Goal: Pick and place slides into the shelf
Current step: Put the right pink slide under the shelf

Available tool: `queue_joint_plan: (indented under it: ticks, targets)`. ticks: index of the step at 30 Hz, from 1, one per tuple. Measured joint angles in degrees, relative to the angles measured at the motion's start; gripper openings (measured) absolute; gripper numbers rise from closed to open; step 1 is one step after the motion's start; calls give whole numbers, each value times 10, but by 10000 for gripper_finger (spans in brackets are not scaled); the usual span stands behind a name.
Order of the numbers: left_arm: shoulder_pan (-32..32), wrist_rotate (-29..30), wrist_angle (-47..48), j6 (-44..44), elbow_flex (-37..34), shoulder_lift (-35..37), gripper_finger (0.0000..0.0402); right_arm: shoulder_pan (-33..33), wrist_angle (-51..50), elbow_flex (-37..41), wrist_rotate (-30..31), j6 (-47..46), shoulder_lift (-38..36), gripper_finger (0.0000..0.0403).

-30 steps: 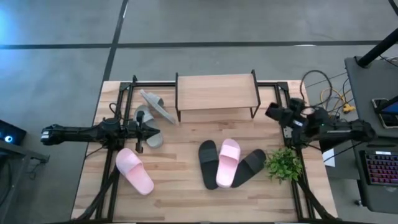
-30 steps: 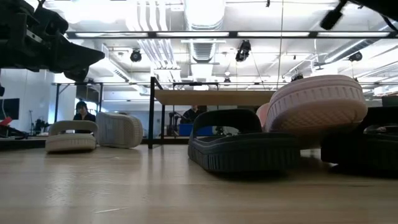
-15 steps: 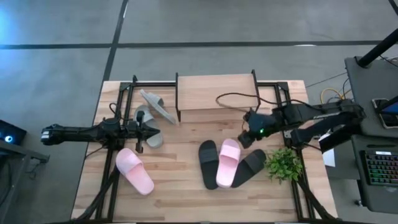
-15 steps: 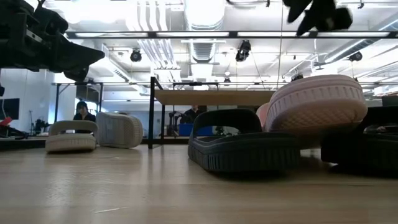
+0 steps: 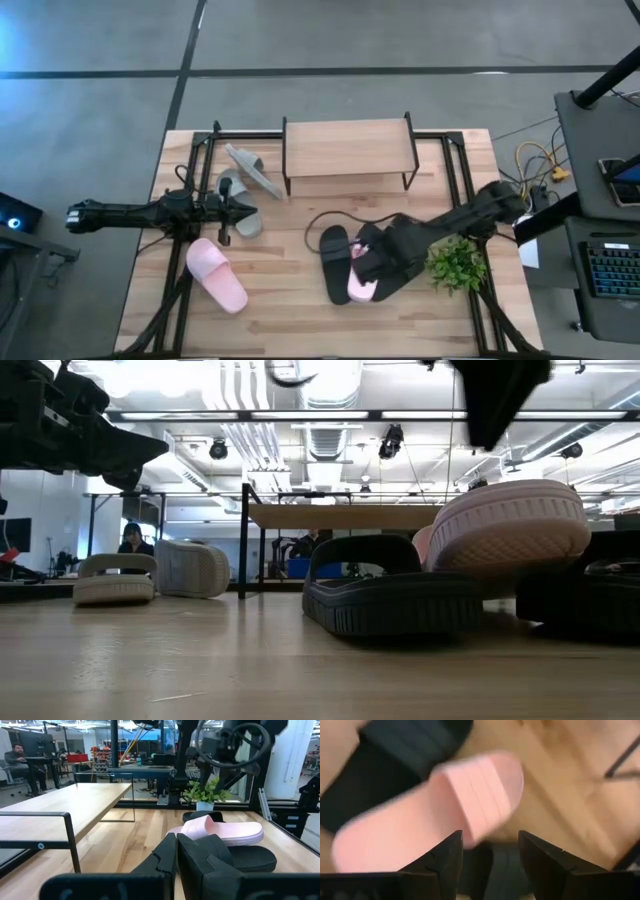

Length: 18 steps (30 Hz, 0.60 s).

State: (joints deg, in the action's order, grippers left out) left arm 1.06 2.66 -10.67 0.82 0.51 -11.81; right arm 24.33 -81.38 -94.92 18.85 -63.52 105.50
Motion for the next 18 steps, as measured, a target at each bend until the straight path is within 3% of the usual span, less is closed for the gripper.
queue_joint_plan:
  ticks: [7,11,18]
  targets:
    - [0,1,1,0,0,0,0,1,29,11,-15,38,80,183]
    - [0,1,0,0,0,0,0,4,31,15,22,22,98,183]
    - [0,10,0,-1,0,-2,0,-16,51,54,27,21,98,183]
